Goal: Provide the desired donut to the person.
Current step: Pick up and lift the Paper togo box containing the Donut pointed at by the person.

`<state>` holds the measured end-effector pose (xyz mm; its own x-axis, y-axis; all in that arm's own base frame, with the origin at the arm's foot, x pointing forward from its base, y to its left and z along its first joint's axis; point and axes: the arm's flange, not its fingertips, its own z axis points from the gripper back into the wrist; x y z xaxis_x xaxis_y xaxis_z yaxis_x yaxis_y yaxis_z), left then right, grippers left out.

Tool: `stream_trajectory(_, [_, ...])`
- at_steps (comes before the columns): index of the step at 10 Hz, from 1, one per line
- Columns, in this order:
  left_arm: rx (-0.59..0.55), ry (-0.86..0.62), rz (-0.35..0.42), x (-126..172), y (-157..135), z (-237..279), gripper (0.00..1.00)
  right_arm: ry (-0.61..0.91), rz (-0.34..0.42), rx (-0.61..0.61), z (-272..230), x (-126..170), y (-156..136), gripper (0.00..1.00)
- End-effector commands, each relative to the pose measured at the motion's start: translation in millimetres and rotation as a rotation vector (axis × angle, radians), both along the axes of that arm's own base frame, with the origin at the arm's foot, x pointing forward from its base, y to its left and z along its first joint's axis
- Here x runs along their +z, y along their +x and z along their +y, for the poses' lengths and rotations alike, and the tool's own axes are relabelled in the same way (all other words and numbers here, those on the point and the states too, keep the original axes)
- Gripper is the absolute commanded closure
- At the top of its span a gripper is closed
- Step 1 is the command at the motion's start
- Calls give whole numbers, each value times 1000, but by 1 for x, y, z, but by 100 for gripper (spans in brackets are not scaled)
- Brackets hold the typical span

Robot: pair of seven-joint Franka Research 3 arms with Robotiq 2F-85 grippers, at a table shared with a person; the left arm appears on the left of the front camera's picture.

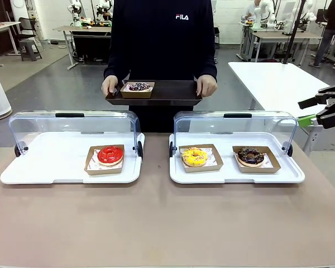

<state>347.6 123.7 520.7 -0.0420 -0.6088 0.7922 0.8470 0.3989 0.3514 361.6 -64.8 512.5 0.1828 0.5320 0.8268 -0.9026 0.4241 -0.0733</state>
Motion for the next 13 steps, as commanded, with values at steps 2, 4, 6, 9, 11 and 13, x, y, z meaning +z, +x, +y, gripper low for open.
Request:
stream_trajectory(2, [-9,-13,-23,0,1,-1,0,29,-22,12,1,-1,3,0])
stream_trajectory(4, [-9,-13,-23,0,1,-1,0,29,-22,12,1,-1,3,0])
stream_trajectory(6, [-9,-13,-23,0,1,-1,0,29,-22,12,1,-1,3,0])
stream_trajectory(9, [-9,-13,-23,0,1,-1,0,29,-22,12,1,-1,3,0])
stream_trajectory(11, [-9,-13,-23,0,1,-1,0,29,-22,12,1,-1,3,0])
stream_trajectory(13, [-9,-13,-23,0,1,-1,0,29,-22,12,1,-1,3,0])
